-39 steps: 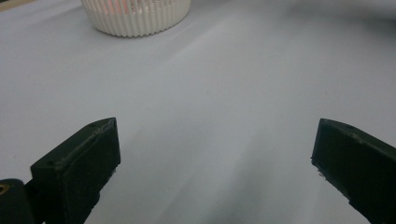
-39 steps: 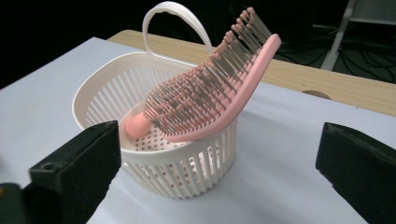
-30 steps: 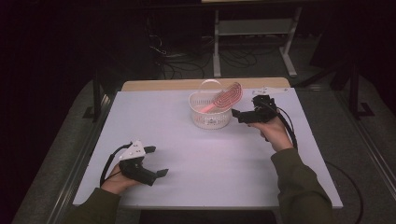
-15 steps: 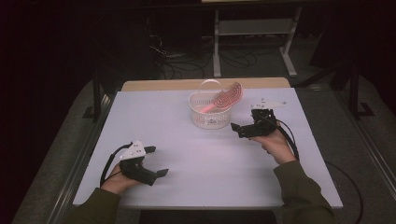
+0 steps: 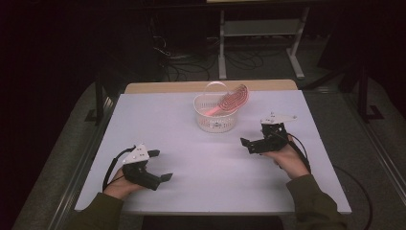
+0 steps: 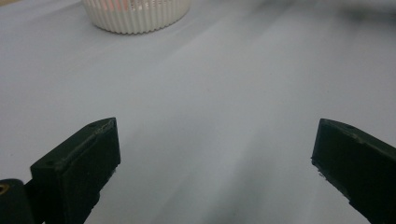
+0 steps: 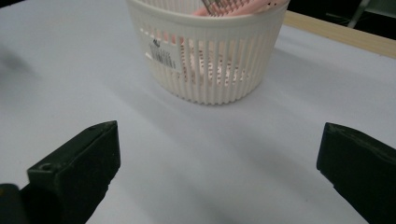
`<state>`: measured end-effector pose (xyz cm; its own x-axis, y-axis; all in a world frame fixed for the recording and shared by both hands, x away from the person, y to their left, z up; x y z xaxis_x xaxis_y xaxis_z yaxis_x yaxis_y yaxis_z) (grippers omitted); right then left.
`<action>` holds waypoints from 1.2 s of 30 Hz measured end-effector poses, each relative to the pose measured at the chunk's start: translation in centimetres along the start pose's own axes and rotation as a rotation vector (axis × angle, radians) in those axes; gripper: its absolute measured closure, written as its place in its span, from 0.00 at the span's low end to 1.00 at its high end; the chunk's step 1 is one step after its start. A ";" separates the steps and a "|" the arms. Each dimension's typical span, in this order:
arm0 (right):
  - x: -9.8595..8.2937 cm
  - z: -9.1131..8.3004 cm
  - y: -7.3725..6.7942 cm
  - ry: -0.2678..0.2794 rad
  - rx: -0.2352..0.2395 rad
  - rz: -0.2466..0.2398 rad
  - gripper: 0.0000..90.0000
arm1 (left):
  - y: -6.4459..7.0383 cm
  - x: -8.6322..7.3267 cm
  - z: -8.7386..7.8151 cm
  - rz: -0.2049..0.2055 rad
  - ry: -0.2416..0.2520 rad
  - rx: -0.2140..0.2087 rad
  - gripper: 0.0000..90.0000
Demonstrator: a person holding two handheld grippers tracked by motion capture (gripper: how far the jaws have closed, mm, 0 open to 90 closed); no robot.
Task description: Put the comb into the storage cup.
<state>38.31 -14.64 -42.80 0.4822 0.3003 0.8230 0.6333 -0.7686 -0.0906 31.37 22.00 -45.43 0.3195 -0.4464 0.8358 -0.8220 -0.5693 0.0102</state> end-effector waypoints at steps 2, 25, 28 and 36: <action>-0.3 -0.2 -0.1 -0.006 0.003 -0.004 0.00 | 0.0 0.0 0.0 0.001 -0.002 0.001 0.01; -4.7 -2.1 -1.9 -0.017 0.031 -0.005 0.00 | 0.1 0.1 0.0 0.003 0.001 0.003 0.01; -5.3 -2.3 -2.2 -0.012 0.044 -0.004 0.00 | 0.0 0.1 -0.1 0.004 0.002 0.005 0.01; -6.6 -2.7 -3.1 -0.032 0.065 -0.021 0.00 | -0.1 0.1 -0.2 -0.002 0.004 0.011 0.01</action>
<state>31.50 -15.78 -46.40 0.4869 0.3350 0.8067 0.6809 -0.7240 -0.1103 31.42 22.12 -45.26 0.3194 -0.4421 0.8382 -0.8161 -0.5779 0.0061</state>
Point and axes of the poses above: each handheld gripper's, and its own axes: z roughly forward along the jaws, x roughly out of its top, y roughly to its right, the point moved 5 cm from there along z, roughly forward along the jaws, and after that the axes turned 3 degrees about x, right-handed, at the moved point
